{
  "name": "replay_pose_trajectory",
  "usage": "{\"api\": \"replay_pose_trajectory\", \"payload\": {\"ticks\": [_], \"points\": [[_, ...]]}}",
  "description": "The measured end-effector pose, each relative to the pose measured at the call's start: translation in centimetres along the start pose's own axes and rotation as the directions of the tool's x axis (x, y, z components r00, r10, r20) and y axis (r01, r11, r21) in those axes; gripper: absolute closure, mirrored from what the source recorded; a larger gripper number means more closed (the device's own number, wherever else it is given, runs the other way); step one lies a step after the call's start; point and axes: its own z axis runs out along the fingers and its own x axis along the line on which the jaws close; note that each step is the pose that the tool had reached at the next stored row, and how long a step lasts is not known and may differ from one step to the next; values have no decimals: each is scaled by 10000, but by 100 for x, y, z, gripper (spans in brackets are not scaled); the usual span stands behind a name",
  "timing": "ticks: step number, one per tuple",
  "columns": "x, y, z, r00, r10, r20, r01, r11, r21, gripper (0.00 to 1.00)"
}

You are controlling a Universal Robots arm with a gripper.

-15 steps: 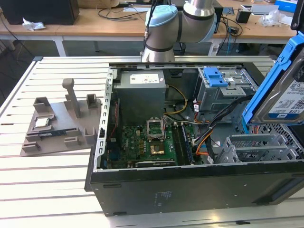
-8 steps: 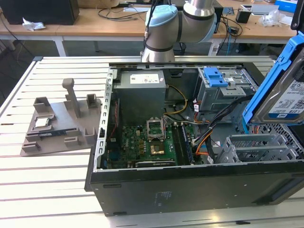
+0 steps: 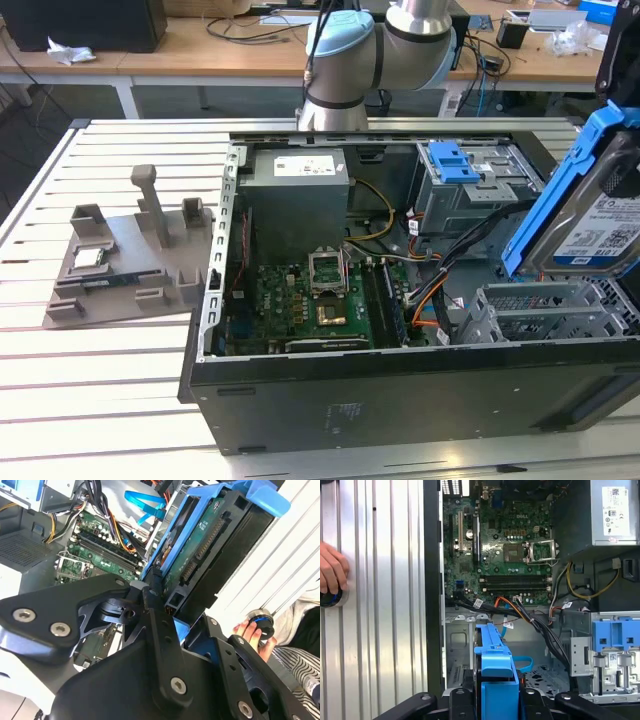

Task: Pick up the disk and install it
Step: 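Insert the disk into the insertion slot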

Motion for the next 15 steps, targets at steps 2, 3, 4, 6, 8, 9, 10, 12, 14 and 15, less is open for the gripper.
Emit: {"api": "replay_pose_trajectory", "payload": {"ticks": [2, 3, 4, 6, 8, 9, 10, 12, 14, 15], "points": [[2, -2, 69, 10000, -2, 0, 2, 10000, -1, 63], [2, -2, 84, 10000, -3, -1, 3, 10000, -1, 63], [3, -3, 108, 10000, -3, 0, 3, 10000, -2, 63], [4, -3, 138, 10000, -3, 0, 3, 10000, -1, 63], [5, -4, 161, 10000, -3, -1, 3, 10000, -2, 63], [5, -4, 177, 10000, -3, 0, 3, 10000, -2, 63], [5, -4, 188, 10000, -4, 0, 4, 10000, -2, 63], [6, -5, 212, 10000, -4, 1, 4, 10000, -2, 63], [7, -6, 263, 10000, -5, 1, 5, 10000, -2, 63], [8, -7, 291, 10000, -6, 0, 6, 10000, -2, 63]]}}
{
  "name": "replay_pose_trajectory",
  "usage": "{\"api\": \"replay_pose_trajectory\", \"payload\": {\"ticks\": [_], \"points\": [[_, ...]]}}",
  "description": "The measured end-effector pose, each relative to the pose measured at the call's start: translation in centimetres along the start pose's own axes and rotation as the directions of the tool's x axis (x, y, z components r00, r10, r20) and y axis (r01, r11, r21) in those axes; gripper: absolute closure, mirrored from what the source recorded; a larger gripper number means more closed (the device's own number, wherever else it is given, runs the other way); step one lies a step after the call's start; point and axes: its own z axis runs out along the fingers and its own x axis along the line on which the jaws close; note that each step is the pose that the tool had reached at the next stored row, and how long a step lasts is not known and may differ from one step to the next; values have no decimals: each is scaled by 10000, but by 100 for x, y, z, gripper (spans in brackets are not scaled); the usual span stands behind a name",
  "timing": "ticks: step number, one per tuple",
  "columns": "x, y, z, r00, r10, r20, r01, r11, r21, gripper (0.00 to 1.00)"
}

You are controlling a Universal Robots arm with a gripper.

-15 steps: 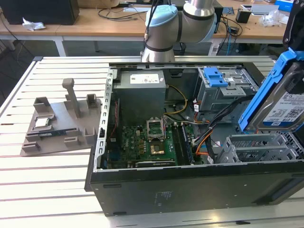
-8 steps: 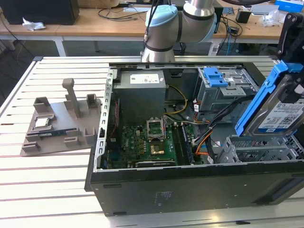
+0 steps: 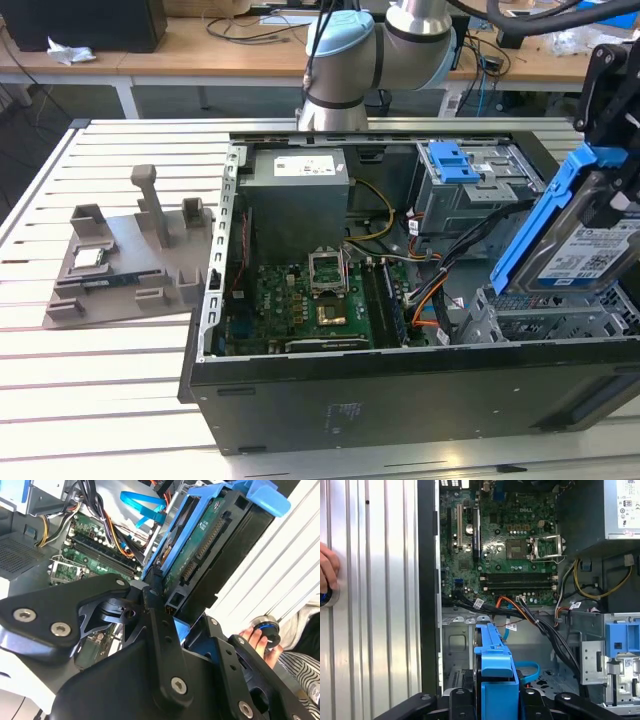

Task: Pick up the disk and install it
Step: 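Insert the disk into the insertion slot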

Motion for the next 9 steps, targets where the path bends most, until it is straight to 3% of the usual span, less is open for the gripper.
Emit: {"api": "replay_pose_trajectory", "payload": {"ticks": [9], "points": [[4, -3, 155, 10000, -1, -1, 1, 10000, 0, 63]]}}
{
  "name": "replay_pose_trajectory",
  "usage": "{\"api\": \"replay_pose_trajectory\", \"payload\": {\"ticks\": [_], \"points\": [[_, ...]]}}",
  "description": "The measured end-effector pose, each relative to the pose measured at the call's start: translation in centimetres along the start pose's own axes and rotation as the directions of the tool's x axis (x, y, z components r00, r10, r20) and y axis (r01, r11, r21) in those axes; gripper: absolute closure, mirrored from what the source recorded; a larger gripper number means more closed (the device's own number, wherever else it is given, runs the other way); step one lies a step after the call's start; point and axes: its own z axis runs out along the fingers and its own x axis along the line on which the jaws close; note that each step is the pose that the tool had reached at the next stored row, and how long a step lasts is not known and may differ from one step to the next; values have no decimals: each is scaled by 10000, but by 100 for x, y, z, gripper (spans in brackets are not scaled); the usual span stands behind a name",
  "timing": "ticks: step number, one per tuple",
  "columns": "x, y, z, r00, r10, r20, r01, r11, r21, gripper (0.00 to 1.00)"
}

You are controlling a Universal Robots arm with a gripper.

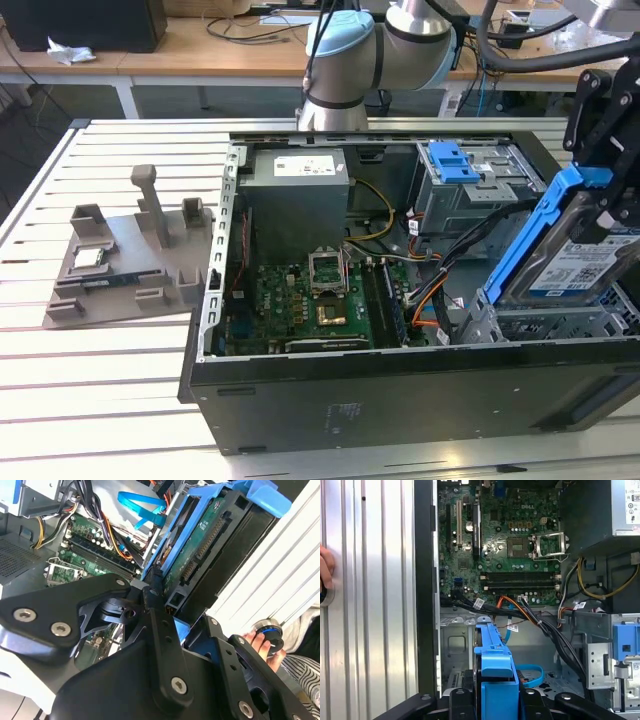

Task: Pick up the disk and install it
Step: 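Insert the disk into the insertion slot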

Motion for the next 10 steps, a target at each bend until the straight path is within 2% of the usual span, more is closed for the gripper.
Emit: {"api": "replay_pose_trajectory", "payload": {"ticks": [10], "points": [[6, -5, 217, 10000, -1, 1, 1, 10000, -1, 63]]}}
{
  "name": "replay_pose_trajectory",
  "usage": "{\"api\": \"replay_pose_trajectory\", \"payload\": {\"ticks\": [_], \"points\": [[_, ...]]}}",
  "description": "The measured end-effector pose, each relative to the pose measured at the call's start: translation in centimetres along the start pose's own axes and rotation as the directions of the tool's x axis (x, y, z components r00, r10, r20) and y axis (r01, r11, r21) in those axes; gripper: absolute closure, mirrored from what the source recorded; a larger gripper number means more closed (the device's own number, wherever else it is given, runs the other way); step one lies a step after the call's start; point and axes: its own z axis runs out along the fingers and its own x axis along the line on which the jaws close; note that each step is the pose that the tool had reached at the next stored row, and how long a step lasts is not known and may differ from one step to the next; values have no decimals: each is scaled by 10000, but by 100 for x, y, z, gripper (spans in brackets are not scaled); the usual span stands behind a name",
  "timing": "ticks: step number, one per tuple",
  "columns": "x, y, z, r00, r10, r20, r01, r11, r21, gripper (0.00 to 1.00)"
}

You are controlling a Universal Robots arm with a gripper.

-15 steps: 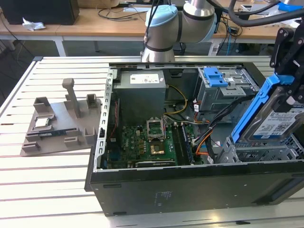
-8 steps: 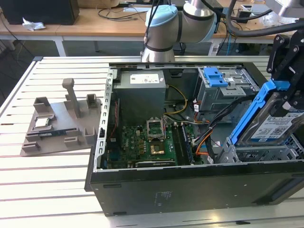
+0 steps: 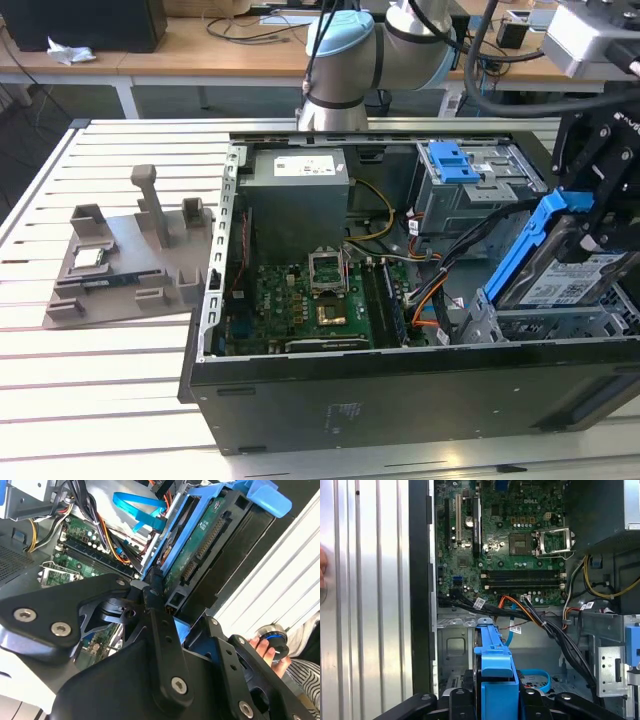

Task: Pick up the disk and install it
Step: 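Insert the disk into the insertion slot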

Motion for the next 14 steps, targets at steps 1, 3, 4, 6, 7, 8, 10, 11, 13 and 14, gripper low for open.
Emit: {"api": "replay_pose_trajectory", "payload": {"ticks": [1, 3, 4, 6, 7, 8, 10, 11, 13, 14], "points": [[1, -1, 27, 10000, 0, 0, 0, 10000, 1, 63], [2, -2, 84, 10000, 0, 0, 0, 10000, 1, 63], [3, -2, 100, 10000, -1, -1, 1, 10000, 1, 63], [3, -3, 106, 10000, -1, -2, 1, 10000, 1, 63], [3, -3, 105, 10000, -1, -3, 1, 10000, 1, 63], [3, -3, 106, 10000, -1, -3, 1, 10000, 1, 63], [3, -2, 106, 10000, -1, -7, 1, 10000, 0, 63], [3, -3, 106, 10000, -1, -7, 1, 10000, 1, 62], [3, -2, 107, 10000, 0, -8, 0, 10000, 0, 56], [3, -2, 107, 10000, 0, -9, 0, 10000, 0, 56]]}}
